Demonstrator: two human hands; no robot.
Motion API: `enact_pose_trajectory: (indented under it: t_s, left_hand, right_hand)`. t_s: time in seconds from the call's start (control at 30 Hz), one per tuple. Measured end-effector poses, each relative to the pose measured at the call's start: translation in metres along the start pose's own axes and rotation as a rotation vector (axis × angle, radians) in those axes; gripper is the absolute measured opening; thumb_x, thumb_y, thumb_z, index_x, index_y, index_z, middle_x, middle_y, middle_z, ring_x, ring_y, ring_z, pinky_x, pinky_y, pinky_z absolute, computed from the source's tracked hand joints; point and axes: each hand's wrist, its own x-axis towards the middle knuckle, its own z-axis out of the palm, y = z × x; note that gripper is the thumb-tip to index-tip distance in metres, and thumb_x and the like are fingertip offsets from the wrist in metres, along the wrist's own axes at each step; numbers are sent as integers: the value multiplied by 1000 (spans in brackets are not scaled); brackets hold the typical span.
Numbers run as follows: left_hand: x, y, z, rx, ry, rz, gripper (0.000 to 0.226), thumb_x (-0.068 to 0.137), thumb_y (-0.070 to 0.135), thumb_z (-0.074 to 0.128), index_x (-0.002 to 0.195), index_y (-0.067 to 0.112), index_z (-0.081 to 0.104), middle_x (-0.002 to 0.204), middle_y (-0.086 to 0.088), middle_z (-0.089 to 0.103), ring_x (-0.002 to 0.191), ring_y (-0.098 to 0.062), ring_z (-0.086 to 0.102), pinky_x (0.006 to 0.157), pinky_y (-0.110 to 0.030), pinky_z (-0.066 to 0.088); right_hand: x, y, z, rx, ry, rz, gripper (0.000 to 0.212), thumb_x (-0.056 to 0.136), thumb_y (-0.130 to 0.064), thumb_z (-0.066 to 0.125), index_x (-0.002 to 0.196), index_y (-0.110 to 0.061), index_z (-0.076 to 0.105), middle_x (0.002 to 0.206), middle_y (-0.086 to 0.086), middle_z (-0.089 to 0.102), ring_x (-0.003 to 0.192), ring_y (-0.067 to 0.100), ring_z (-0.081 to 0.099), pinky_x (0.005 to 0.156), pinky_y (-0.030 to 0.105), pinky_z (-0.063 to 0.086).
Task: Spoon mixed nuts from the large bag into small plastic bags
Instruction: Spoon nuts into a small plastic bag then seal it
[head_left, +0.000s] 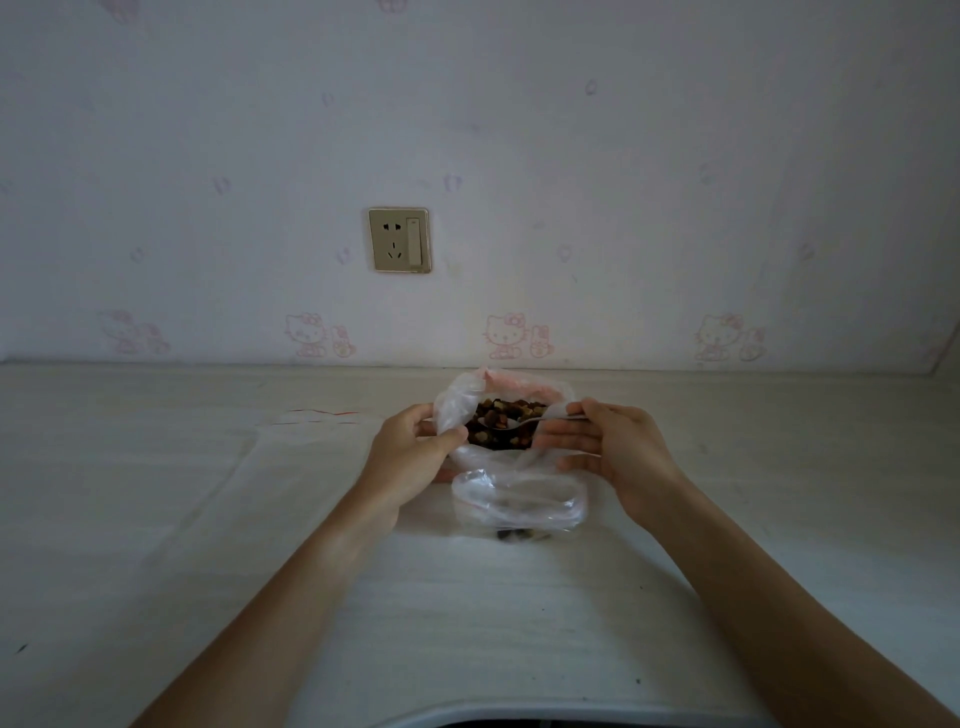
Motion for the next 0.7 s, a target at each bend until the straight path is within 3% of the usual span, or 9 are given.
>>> enact_pose_trajectory:
  t_s: [0.17,0.27,0.43,0.5,0.57,0.7]
  left_hand:
    - [-6,7,-11,358,107,57,37,89,49,76,117,27,65,107,10,70,97,-13,71,86,-34,58]
    - [-19,14,-15,437,168,78,37,87,52,76,101,21,63,95,6,68,90,-13,67,73,-27,49]
    - [-38,24,-15,461,-125,-43,49,88,64,67,88,16,74,76,6,73,72,-8,69,63,-25,44]
    - [-42,22,-12,482,-190,-67,47,90,62,66,89,16,76,74,11,73,70,-3,67,63,-22,45]
    - [-43,20,-10,519,-190,-29,27,92,51,69,86,26,78,71,17,70,67,5,64,63,-15,45]
    - [-42,17,-10,485,-204,50,15,95,35,71,85,28,79,74,14,70,62,5,61,56,-14,46]
  right_hand:
    - [-3,-10,-2,-20,19,-70,35,111,-22,39,98,-2,65,87,21,78,79,34,78,53,35,59]
    - [-3,-17,-6,-18,8,-111,36,112,-23,38,95,-4,64,81,21,76,74,35,77,50,35,56]
    - [-2,-26,-14,0,-57,-138,37,111,-24,40,92,-3,63,77,23,73,72,41,75,49,35,54]
    - [-1,-28,-18,-17,-77,-126,36,110,-22,40,90,-3,64,74,23,71,70,42,74,48,34,53]
    - [-1,-30,-21,-67,-99,-113,36,110,-20,41,87,-4,63,71,23,69,67,41,72,48,35,53]
    - [-5,-35,-23,-230,-176,-157,37,109,-20,43,82,-4,64,67,22,68,61,39,69,52,38,53]
